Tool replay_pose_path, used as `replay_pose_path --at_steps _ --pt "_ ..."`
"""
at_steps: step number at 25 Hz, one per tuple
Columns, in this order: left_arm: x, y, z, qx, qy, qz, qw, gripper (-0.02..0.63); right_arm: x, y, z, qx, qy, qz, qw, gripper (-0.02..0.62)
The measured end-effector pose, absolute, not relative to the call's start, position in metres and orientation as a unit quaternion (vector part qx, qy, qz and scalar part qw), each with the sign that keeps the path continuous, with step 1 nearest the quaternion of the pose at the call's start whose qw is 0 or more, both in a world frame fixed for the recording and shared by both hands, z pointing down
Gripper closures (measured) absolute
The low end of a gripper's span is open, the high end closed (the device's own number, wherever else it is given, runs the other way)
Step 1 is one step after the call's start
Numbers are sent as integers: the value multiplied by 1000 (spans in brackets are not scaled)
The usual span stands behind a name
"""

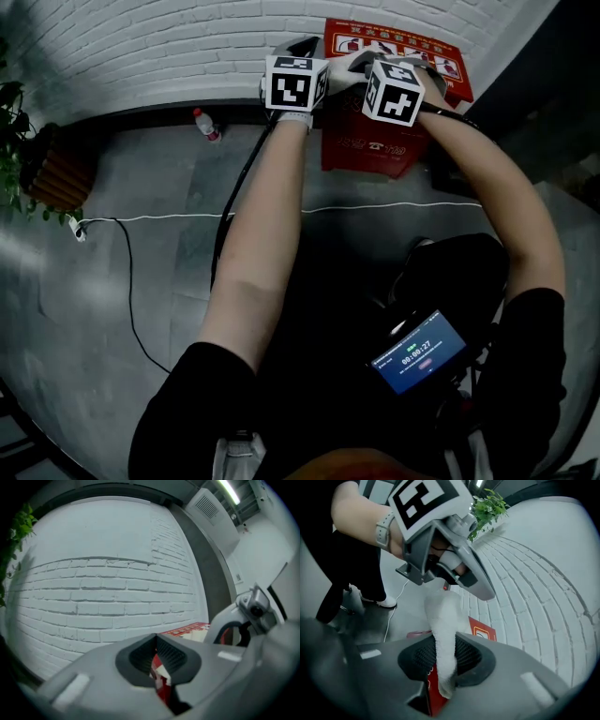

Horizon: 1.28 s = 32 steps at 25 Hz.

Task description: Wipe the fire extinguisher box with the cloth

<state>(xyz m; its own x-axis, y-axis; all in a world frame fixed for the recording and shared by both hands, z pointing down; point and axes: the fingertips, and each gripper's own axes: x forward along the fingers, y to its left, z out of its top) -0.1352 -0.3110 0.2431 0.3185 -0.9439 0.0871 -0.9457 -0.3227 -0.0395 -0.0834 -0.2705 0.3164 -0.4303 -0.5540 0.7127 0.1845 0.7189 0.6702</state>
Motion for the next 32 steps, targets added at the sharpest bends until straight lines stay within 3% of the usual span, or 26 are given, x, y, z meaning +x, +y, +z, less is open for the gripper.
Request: replay_pose_path --at_steps 9,15,21,25,32 --pt "-108 -294 207 826 -563 10 -20 606 -48 -244 276 184 -838 -317 404 511" --pt "-79 -270 166 851 -520 -40 -61 606 7 -265 222 300 -913 -180 213 509" --pt "-46 -249 177 895 -434 -79 -61 606 37 -243 196 305 -949 -72 36 509" --pt "-30 -244 198 910 -404 -59 -78 606 44 -227 207 285 -957 -54 -4 508" --pt "-13 -234 223 920 -383 -62 -46 606 60 -210 221 274 -960 -49 -36 508"
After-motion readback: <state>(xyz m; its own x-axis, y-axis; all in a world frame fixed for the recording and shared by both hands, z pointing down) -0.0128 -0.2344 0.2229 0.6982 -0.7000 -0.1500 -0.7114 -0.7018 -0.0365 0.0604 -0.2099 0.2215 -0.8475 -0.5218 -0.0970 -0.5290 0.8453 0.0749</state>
